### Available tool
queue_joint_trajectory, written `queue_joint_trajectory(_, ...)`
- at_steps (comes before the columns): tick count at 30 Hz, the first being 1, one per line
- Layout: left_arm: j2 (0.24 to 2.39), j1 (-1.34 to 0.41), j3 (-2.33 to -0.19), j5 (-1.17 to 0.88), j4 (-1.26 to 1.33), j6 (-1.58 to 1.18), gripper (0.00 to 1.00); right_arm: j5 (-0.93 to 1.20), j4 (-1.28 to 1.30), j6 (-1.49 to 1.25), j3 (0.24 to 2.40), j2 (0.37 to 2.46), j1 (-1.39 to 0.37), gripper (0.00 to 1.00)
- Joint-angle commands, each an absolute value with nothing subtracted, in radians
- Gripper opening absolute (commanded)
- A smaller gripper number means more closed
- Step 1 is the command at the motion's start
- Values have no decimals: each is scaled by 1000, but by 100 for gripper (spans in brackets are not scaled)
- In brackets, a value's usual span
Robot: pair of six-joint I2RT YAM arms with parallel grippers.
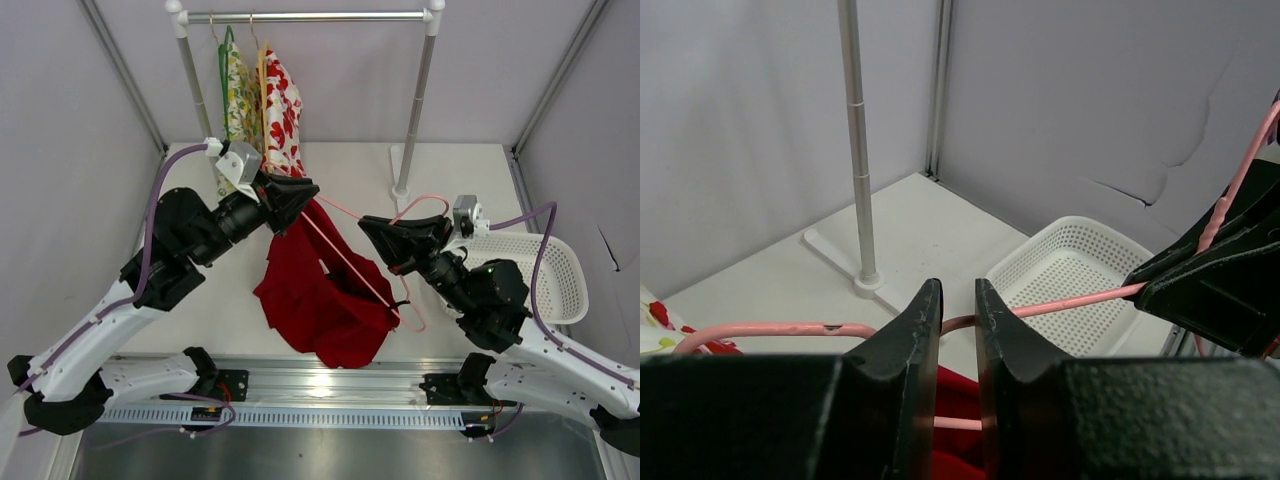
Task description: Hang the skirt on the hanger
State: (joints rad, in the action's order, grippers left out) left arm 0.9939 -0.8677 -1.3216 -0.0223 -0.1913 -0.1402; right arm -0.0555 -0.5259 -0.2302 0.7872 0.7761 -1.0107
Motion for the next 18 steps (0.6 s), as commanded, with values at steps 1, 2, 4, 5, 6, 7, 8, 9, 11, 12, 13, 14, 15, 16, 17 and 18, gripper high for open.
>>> queue_joint_trajectory(1,1026,-959,-1308,-207,-193,-187,26,5,-663,-242,867,792,-1022,0)
queue_joint_trajectory(2,1023,-965,-1310,-157,-193,-181,31,3,-661,-244,868,795,-1022,0)
queue_joint_trajectory(4,997,-966,-1301,-109,-178,-176,41,2,-655,-245,873,793,-1022,0)
queue_joint_trajectory(5,979,-966,-1301,-45,-176,-173,42,2,-638,-245,876,795,-1022,0)
queue_joint_trajectory(6,971,-966,-1302,-13,-181,-166,44,2,-624,-245,893,801,-1022,0)
queue_joint_trajectory(7,966,-966,-1318,27,-195,-161,48,3,-605,-244,906,805,-1022,0)
queue_joint_trajectory(8,962,-966,-1327,96,-207,-143,48,8,-566,-244,917,810,-1022,0)
queue_joint_trajectory(9,950,-966,-1336,125,-219,-132,50,12,-552,-244,925,811,-1022,0)
queue_joint_trajectory(11,943,-966,-1391,162,-264,-79,57,43,-493,-247,951,819,-1022,0)
queue_joint_trajectory(12,945,-966,-1440,178,-293,-57,57,49,-464,-247,965,821,-1022,0)
queue_joint_trajectory(13,951,-966,-1463,181,-320,-37,60,61,-418,-252,983,821,-1022,0)
queue_joint_trajectory(14,951,-966,-1529,176,-371,0,62,102,-390,-250,994,825,-1020,0)
queue_joint_trajectory(15,954,-966,-1546,160,-396,35,64,112,-353,-247,1012,830,-1020,0)
queue_joint_trajectory(16,957,-966,-1564,150,-420,54,72,135,-304,-244,1026,833,-1020,0)
queue_joint_trajectory(17,959,-966,-1604,135,-442,93,73,161,-281,-244,1054,842,-1020,0)
queue_joint_trajectory(18,960,-966,-1614,117,-480,109,72,196,-259,-242,1068,847,-1020,0)
